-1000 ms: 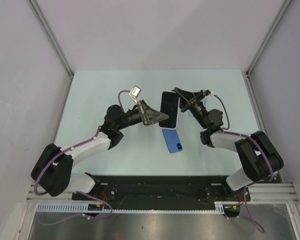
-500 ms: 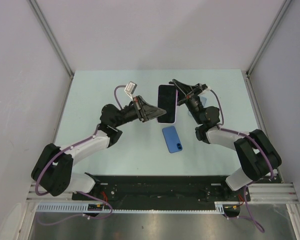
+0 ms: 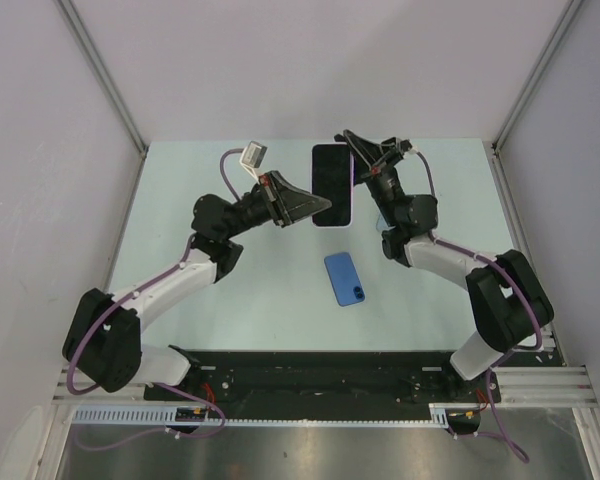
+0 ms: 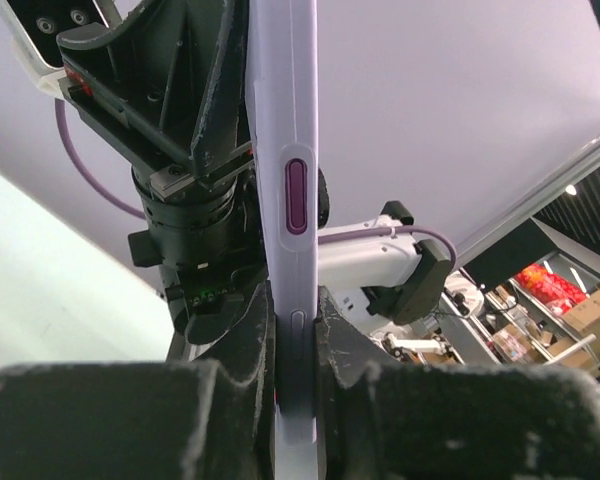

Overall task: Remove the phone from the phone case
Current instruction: Remove the phone case from the phone.

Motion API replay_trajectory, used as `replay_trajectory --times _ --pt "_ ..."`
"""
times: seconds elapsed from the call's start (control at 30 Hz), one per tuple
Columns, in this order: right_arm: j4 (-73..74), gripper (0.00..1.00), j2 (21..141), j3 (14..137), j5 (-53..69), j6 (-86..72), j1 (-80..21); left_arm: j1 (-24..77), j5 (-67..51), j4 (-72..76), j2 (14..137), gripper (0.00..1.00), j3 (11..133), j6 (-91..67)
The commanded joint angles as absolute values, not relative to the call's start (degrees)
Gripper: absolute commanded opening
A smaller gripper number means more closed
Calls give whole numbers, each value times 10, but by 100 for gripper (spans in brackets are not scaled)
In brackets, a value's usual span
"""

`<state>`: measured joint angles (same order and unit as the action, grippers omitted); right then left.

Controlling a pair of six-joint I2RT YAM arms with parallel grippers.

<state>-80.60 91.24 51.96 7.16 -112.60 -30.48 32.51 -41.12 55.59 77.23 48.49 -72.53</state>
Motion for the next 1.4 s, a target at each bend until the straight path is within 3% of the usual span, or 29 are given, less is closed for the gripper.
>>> replay_trajectory --times 0.0,0.63,1.0,1.2,1.37 --pt "-918 0 951 584 122 -1314 -349 348 -469 648 748 0 558 -747" --pt "-920 0 948 608 106 -1313 -357 348 -504 613 703 0 682 -723" --pt "-921 0 947 613 75 -1306 -368 348 -511 598 653 0 657 -681" --pt "-913 0 961 609 127 -1268 -381 348 -507 552 638 0 679 -654" --pt "-863 0 948 535 212 -1160 -367 348 -490 496 627 0 703 -628"
